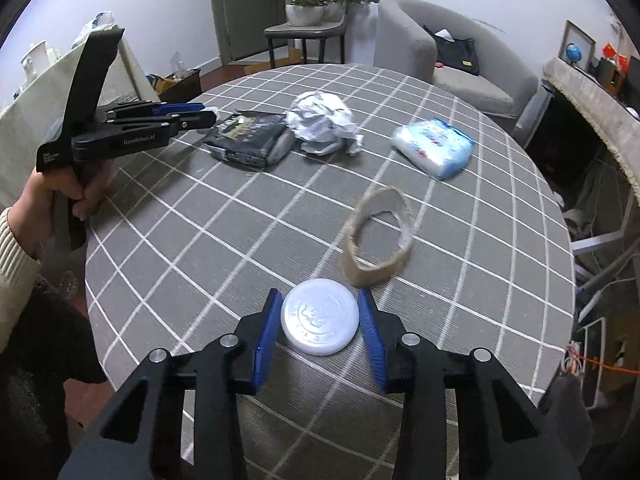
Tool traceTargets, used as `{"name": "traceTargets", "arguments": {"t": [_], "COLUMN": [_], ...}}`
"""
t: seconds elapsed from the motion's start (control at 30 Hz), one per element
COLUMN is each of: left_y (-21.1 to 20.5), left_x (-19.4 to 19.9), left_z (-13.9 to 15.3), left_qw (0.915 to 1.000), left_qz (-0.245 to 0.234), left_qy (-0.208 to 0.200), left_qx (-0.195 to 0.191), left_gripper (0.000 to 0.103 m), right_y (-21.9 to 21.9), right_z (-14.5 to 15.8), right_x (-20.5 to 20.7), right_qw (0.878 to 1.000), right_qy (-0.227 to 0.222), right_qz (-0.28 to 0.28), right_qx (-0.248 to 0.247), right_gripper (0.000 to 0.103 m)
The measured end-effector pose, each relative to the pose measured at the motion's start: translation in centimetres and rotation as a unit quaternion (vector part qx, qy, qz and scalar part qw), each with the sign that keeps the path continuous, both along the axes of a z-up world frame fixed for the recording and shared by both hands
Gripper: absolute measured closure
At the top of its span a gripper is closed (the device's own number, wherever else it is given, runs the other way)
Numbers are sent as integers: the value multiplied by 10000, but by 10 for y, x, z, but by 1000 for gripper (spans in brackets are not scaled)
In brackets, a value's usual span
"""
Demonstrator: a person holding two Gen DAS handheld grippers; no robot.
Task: Collect trash
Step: 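Grasp the white bottle cap with the left tool while the right tool grasps the white round lid, then carry the cap with the left tool while the right tool carries the lid over the teal bin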
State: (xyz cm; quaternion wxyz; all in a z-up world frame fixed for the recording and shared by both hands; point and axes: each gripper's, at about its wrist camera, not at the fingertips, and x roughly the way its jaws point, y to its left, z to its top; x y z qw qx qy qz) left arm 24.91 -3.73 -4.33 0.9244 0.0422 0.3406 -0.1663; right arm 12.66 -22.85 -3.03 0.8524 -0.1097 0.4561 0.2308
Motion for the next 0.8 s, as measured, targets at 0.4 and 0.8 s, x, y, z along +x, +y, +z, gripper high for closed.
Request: {"name": "traceTargets", "arguments": {"t": [0.4, 0.8], "left_y": [32, 85], "left_x": [-13, -35], "left_z": [12, 10], "left_qw": [9997, 9989], "left_qz": [204, 434], "left_qy": [-65, 88], "left_qx": [-106, -143], "left_gripper": [70, 70], "right_y": [40, 99], "right_z": [21, 34], "right_x": [9, 21], "right_qw": [9992, 9968], "right_qy": [-377, -762], "right_qz": [56, 95], "right_qx": [134, 239], "right_gripper": [63, 63]}}
